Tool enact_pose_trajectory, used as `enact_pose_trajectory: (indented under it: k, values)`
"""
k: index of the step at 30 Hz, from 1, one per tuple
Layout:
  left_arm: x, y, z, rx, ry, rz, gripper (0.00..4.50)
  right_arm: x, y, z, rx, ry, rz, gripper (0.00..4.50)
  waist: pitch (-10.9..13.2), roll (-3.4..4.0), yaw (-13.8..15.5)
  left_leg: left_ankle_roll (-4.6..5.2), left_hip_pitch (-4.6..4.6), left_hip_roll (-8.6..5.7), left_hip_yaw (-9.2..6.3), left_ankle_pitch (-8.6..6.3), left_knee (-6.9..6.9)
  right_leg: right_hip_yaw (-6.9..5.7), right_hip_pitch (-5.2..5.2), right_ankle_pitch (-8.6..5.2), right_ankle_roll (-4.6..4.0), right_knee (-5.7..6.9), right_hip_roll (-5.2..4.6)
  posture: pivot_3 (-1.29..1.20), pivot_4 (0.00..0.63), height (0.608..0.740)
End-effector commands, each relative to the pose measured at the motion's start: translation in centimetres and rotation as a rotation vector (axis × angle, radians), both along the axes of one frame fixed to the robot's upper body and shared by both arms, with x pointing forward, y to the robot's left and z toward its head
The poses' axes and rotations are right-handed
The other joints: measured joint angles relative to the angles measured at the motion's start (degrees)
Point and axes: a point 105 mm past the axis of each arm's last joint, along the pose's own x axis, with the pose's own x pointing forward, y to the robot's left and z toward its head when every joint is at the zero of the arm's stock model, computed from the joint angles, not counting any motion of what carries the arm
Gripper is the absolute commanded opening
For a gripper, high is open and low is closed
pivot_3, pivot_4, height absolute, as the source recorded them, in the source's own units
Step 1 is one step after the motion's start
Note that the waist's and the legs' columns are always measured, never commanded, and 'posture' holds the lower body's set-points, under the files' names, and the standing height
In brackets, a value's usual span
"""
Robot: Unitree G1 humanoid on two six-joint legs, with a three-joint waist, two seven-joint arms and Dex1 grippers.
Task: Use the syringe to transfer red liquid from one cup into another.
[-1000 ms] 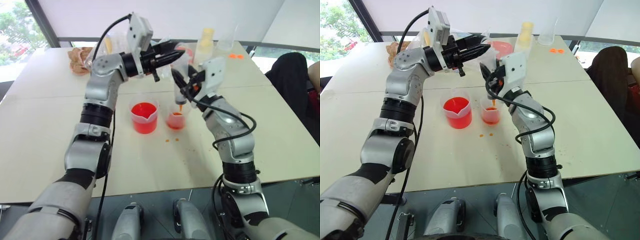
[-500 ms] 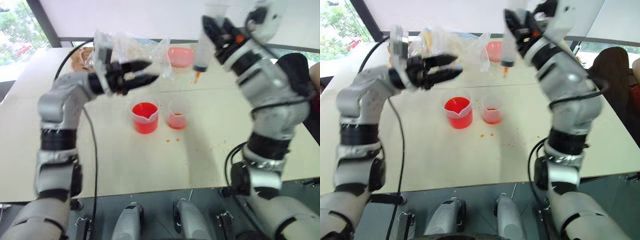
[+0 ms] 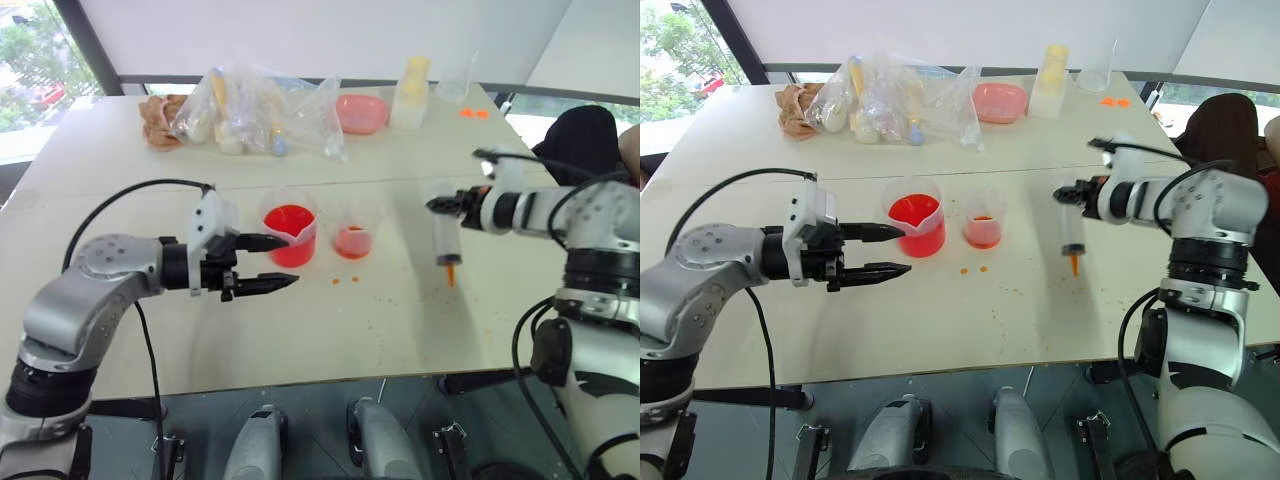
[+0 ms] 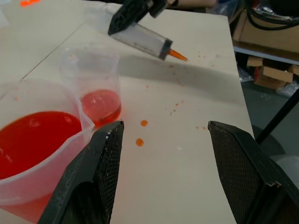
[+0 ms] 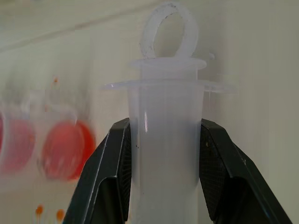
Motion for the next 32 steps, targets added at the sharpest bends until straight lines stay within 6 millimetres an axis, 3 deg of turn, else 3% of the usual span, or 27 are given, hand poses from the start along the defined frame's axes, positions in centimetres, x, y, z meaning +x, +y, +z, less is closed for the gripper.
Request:
enact_pose_trajectory:
  k: [1,8,14,19,24,32]
  values:
    - [0.1,0.2,-0.1,-0.002,-0.044,0.068,3.0,0.8,-0.3,0.3,-0.056,-0.052,-0.04,1.39,0.0,0.0,0.1,0.0,0.0,0.0,0.0,0.0,0.0,0.0,0.0,0.0,0.0,-0.01,0.0,0.0,0.15,0.74]
    - [0.5,0.3,-0.3,-0.031,-0.037,0.119,3.0,0.8,-0.5,-1.4,-0.046,0.001,-0.061,1.39,0.0,0.0,0.6,0.0,-0.04,-0.02,-0.01,0.0,0.04,-0.01,0.01,0.0,0.0,-0.04,-0.02,0.0,0.15,0.74]
    - [0.6,0.1,-0.6,-0.036,-0.02,0.113,3.06,0.9,-0.6,-1.4,-0.047,0.0,-0.08,4.37,0.0,0.0,0.4,0.0,-0.03,-0.02,-0.01,0.0,0.03,-0.01,0.01,0.0,0.0,-0.04,-0.01,0.0,0.15,0.74]
    - [1.1,0.5,-0.2,-0.048,-0.015,0.121,3.06,0.4,-0.8,-0.8,-0.072,-0.039,-0.056,4.44,0.0,0.0,0.3,0.0,-0.01,-0.01,-0.03,0.0,0.02,-0.02,0.01,0.0,0.0,-0.02,0.01,0.0,0.15,0.74]
    - [1.1,1.8,0.8,-0.106,0.007,0.168,3.06,-1.6,-0.8,1.2,-0.071,-0.173,0.092,4.44,0.0,0.0,0.6,0.0,-0.06,-0.01,-0.05,0.0,0.03,-0.04,0.02,-0.01,0.02,-0.07,-0.01,0.0,0.15,0.74]
    - [0.7,5.5,0.6,-0.142,0.071,0.356,3.06,-5.9,-3.8,5.4,-0.026,-0.448,0.2,4.44,0.0,0.0,0.5,0.02,0.0,0.01,-0.04,-0.02,0.0,-0.03,0.06,-0.02,0.03,-0.09,0.0,0.0,0.15,0.74]
